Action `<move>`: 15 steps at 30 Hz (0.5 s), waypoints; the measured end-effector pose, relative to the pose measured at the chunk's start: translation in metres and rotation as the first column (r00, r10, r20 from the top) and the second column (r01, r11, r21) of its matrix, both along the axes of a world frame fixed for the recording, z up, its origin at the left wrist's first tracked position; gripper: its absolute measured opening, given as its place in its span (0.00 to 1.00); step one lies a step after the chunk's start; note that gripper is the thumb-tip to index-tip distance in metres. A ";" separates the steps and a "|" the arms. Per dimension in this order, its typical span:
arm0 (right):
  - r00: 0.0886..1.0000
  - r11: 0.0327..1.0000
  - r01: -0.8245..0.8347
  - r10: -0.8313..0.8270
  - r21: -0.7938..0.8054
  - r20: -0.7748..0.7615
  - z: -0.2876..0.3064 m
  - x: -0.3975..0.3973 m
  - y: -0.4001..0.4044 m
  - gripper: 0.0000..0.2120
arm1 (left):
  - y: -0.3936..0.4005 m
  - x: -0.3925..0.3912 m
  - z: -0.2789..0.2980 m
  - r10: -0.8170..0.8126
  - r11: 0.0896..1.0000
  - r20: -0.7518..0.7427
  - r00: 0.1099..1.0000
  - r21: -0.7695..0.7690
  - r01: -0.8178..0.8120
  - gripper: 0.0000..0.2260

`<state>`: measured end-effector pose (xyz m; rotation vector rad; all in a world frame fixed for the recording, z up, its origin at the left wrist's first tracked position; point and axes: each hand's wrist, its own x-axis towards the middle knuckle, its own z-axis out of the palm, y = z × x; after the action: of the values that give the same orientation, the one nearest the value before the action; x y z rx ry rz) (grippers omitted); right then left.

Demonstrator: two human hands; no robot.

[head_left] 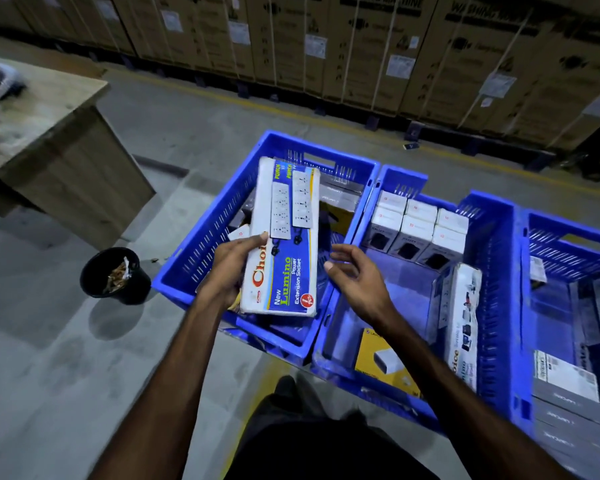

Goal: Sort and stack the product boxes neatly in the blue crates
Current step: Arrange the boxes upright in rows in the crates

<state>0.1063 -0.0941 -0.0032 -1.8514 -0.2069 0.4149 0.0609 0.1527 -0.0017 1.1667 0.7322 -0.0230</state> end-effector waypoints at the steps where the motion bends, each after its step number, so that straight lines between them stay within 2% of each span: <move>1: 1.000 1.000 -0.008 0.008 -0.001 -0.005 0.004 -0.002 0.002 0.24 | 0.002 -0.002 0.002 0.004 0.994 0.013 1.000 -0.108 -0.002 0.19; 3: 0.999 1.000 -0.026 0.026 0.009 -0.026 0.016 -0.007 0.006 0.37 | -0.002 -0.004 0.009 0.003 0.957 0.049 0.999 -0.289 0.011 0.22; 5: 0.999 0.999 -0.038 0.038 0.013 -0.028 0.032 -0.014 0.010 0.43 | -0.010 -0.003 0.018 0.001 0.925 0.100 0.995 -0.378 0.037 0.20; 9: 0.999 0.999 -0.044 0.044 0.017 0.019 0.068 -0.033 0.016 0.41 | -0.034 0.009 0.022 0.064 0.912 0.121 0.991 -0.411 -0.009 0.24; 11: 0.997 1.000 -0.002 0.004 -0.031 0.071 0.081 -0.040 0.017 0.45 | -0.047 0.023 0.019 0.065 0.910 0.134 0.989 -0.415 -0.004 0.24; 13: 0.989 0.991 0.111 -0.103 -0.070 0.105 0.089 -0.040 0.014 0.47 | -0.066 0.038 0.022 0.002 0.916 0.161 0.987 -0.397 0.063 0.22; 15: 0.967 0.967 0.237 -0.227 -0.089 0.115 0.090 -0.034 -0.002 0.46 | -0.090 0.051 0.029 -0.113 0.910 0.204 0.972 -0.371 0.184 0.24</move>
<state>0.0719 -0.0959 0.0870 -1.9729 -0.0377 0.1687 0.1123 0.0624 0.0270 0.8272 0.4502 -0.1829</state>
